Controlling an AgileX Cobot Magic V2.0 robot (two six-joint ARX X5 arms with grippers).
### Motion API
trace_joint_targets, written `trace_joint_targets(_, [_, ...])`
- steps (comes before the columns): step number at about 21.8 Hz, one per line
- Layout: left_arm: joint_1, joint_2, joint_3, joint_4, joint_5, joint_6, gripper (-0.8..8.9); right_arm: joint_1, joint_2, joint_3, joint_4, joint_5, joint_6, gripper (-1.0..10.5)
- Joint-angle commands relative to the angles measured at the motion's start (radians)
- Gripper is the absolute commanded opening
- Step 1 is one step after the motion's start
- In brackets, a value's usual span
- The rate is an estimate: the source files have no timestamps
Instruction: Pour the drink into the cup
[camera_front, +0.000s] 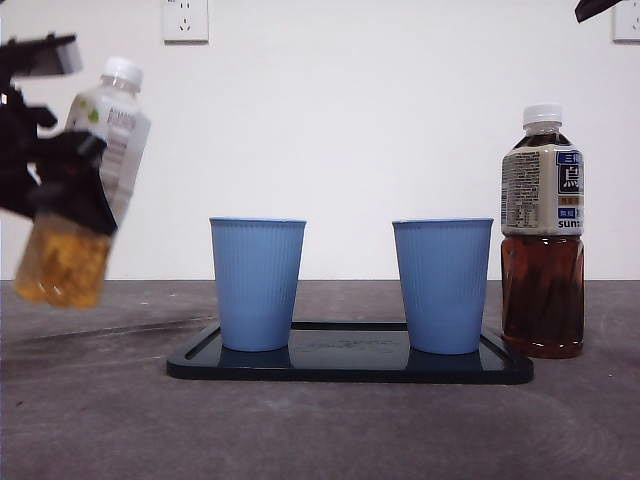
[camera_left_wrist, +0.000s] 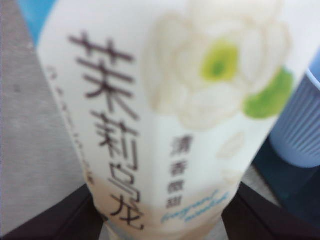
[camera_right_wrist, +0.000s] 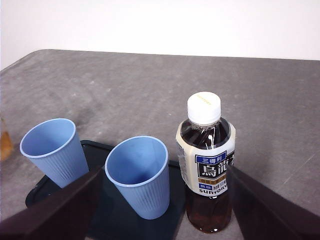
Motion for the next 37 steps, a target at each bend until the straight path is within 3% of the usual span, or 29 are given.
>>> trace_joint_targets(1, [-0.003, -0.017, 0.119, -0.121, -0.041, 0.139, 2.72, 0.005, 0.004, 0.009, 0.005, -0.003, -0.011, 3.9])
trace_joint_targets(7, [-0.021, -0.020, 0.275, -0.383, -0.129, 0.320, 2.76, 0.005, 0.004, 0.009, -0.001, -0.003, -0.011, 3.9])
trace_joint_targets(12, [-0.055, -0.019, 0.358, -0.500, -0.239, 0.445, 2.76, 0.005, 0.004, 0.009, -0.010, -0.003, -0.011, 3.9])
trace_joint_targets(23, [-0.150, 0.029, 0.423, -0.558, -0.525, 0.659, 2.76, 0.005, 0.004, 0.009, -0.017, -0.011, -0.011, 3.9])
trace_joint_targets(34, [-0.220, 0.145, 0.442, -0.525, -0.725, 0.761, 2.75, 0.005, 0.004, 0.009, -0.029, -0.037, -0.011, 3.9])
trace_joint_targets(37, [-0.238, 0.171, 0.455, -0.520, -0.735, 0.772, 2.75, 0.005, 0.004, 0.008, -0.038, -0.036, -0.011, 3.9])
